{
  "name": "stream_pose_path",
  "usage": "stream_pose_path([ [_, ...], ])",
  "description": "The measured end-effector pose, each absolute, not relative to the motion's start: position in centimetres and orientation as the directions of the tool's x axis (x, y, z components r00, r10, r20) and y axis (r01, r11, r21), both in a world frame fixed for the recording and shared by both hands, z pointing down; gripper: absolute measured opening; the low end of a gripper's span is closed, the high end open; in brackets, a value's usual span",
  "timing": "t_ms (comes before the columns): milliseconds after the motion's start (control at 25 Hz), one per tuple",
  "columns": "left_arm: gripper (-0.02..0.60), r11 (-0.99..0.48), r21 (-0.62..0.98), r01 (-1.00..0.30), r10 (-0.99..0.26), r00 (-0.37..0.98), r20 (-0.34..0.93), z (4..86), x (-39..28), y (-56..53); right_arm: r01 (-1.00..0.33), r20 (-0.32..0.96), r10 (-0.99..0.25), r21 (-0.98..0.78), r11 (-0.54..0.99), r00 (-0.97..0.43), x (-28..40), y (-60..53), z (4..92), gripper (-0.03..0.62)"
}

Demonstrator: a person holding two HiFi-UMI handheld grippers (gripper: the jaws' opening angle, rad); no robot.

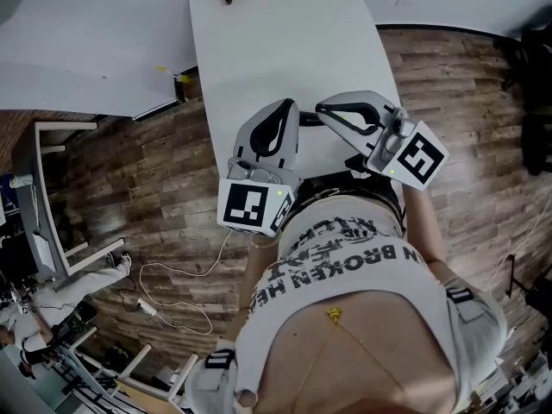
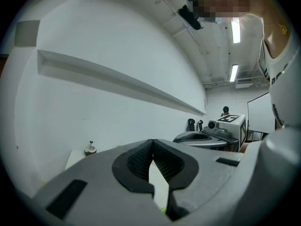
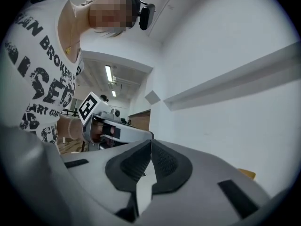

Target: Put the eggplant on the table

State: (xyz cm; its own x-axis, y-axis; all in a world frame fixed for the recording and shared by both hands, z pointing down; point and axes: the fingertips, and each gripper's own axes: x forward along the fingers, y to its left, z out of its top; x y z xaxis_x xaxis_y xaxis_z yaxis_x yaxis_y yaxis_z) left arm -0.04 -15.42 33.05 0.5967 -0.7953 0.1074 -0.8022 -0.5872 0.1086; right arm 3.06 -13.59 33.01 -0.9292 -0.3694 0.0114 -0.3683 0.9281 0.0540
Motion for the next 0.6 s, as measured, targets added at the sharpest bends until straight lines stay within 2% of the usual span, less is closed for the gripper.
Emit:
stream_pose_path([
  [600, 0.006, -0.608, 0.101, -0.787, -0.783, 0.616, 0.086, 32.32, 0.76, -15.52, -0.415, -0.009, -0.416, 0.059, 0.908, -0.910, 4.11, -14.25, 31.86, 0.008],
])
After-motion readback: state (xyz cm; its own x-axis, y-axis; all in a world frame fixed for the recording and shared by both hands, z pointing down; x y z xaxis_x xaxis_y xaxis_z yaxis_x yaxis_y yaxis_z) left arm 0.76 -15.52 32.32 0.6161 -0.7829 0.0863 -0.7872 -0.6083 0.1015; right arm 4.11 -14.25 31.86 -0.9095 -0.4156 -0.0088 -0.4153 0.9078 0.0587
